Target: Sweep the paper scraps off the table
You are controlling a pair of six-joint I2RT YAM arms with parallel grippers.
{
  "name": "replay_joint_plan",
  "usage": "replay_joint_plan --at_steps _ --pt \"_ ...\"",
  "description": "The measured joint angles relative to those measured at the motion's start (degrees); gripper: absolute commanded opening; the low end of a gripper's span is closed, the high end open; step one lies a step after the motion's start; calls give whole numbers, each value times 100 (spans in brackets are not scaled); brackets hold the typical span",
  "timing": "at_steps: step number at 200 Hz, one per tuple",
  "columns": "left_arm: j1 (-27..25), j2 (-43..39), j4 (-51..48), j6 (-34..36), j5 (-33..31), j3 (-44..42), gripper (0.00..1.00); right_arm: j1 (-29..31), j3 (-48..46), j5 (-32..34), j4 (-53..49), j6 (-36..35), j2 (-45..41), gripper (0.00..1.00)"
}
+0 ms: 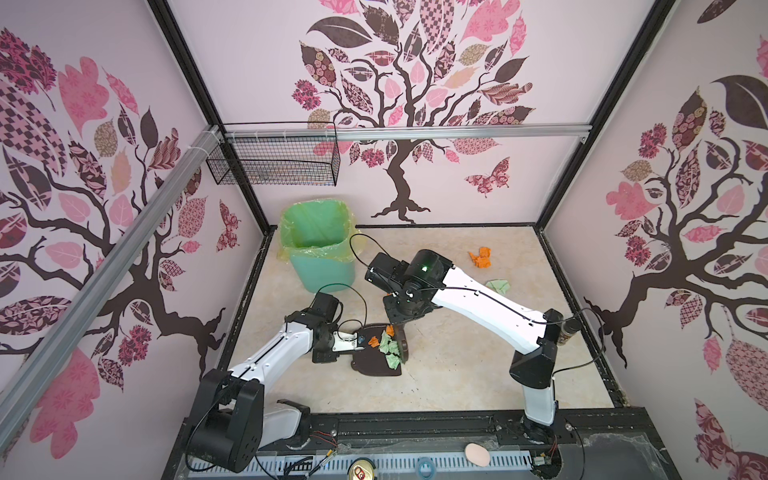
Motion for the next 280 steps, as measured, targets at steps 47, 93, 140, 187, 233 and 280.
replay_joint_plan --at_steps 47,93,140,187,233,280 --pt "42 260 70 -87 26 63 0 186 223 -144 -15 -17 151 0" --pt "516 704 125 -120 129 535 0 227 415 61 -15 -57 4 0" --pt "748 782 160 -229 103 728 0 -264 433 634 -24 -490 -498 0" --pt "772 973 151 -234 -13 802 0 -1226 455 1276 -42 -1182 -415 0" --pt "846 1279 168 -258 -109 1193 0 -1687 894 2280 216 -2940 601 0" --pt "879 1360 173 -302 -131 1270 0 -1552 820 2739 841 -4323 1222 0"
